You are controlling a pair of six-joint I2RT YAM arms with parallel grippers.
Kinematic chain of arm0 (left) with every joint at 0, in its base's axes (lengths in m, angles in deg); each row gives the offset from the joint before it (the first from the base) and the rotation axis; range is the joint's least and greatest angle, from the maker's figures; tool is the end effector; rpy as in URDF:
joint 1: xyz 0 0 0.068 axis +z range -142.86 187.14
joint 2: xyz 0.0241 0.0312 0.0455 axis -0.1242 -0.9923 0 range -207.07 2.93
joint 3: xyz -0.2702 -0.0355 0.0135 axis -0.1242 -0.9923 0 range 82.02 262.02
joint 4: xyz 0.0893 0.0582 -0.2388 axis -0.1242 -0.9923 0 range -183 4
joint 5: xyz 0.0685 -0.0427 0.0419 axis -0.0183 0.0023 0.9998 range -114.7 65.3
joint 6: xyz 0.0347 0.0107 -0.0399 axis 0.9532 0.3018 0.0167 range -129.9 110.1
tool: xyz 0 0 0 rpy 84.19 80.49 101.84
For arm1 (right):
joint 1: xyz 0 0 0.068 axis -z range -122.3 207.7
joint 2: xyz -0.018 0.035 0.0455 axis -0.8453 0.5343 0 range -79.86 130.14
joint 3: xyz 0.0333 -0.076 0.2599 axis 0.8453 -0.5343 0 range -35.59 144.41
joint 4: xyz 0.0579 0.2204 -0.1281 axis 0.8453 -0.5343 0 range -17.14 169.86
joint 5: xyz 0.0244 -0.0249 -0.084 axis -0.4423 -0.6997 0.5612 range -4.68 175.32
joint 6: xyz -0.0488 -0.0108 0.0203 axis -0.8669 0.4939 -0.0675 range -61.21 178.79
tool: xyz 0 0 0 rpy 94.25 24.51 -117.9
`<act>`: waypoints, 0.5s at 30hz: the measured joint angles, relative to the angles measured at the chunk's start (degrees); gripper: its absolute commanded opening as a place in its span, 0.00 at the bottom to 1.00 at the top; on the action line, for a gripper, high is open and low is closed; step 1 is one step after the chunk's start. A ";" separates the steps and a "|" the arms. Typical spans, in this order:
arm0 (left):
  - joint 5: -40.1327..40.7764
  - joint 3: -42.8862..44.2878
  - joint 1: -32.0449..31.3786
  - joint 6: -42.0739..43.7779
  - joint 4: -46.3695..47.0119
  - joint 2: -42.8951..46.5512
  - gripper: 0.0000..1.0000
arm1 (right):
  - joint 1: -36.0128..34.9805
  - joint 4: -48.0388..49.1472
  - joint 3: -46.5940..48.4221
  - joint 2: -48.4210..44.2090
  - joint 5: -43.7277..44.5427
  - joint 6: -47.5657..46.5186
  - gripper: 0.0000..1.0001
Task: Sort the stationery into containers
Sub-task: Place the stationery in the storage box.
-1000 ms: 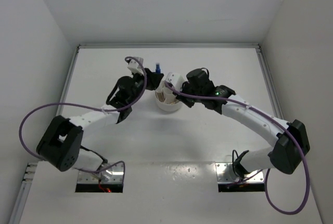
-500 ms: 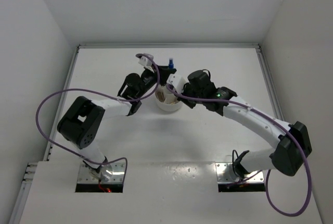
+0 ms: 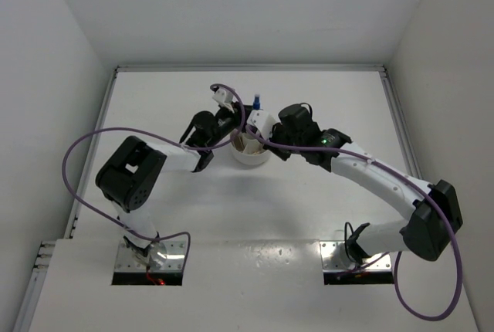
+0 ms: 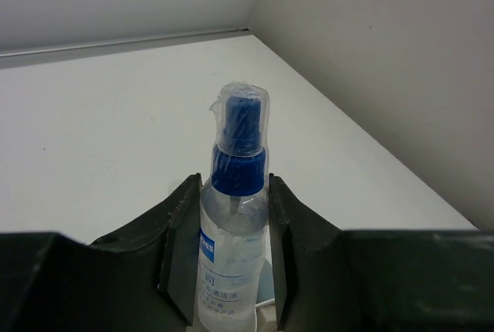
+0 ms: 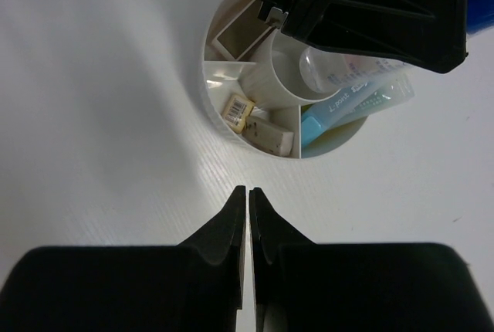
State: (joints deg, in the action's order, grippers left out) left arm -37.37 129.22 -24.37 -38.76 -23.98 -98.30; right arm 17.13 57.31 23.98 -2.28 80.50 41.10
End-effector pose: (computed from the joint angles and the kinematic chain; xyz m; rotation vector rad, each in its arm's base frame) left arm 0.3130 -0.2008 0.2246 0.2268 1.4995 -1.0142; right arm 0.2243 0.1960 0.2814 -1.1557 1.9821 0.3042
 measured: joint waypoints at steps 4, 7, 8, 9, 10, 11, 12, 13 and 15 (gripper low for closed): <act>0.33 0.00 0.00 0.15 0.02 -0.07 0.00 | 0.00 0.00 -0.04 0.00 0.00 -0.13 0.04; 0.59 0.04 -0.02 0.33 -0.37 -0.31 0.03 | 0.00 0.02 -0.13 0.00 -0.02 -0.13 0.04; 0.63 0.09 -0.02 0.37 -0.79 -0.44 0.03 | 0.00 0.02 -0.20 0.00 -0.04 -0.13 0.04; 0.66 0.13 -0.02 0.39 -1.27 -0.59 0.03 | 0.00 0.00 -0.22 0.00 -0.04 -0.13 0.04; 0.68 0.17 -0.02 0.42 -1.73 -0.83 0.03 | 0.00 0.02 -0.26 0.00 -0.07 -0.15 0.04; 0.68 0.22 -0.02 0.44 -2.03 -1.05 0.03 | 0.00 0.02 -0.26 0.00 -0.07 -0.15 0.04; 0.68 0.22 -0.02 0.50 -2.47 -1.22 0.04 | 0.00 0.02 -0.28 0.00 -0.07 -0.15 0.04; 0.76 0.22 -0.02 0.57 -2.84 -1.38 0.06 | 0.00 0.02 -0.31 0.00 -0.07 -0.15 0.04; 1.01 0.22 -0.02 0.59 -3.10 -1.64 0.27 | 0.00 0.02 -0.31 0.00 -0.07 -0.13 0.06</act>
State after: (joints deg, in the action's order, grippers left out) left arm -36.36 129.44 -24.39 -38.17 -27.08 -99.94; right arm 17.13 57.34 23.68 -2.28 80.44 40.97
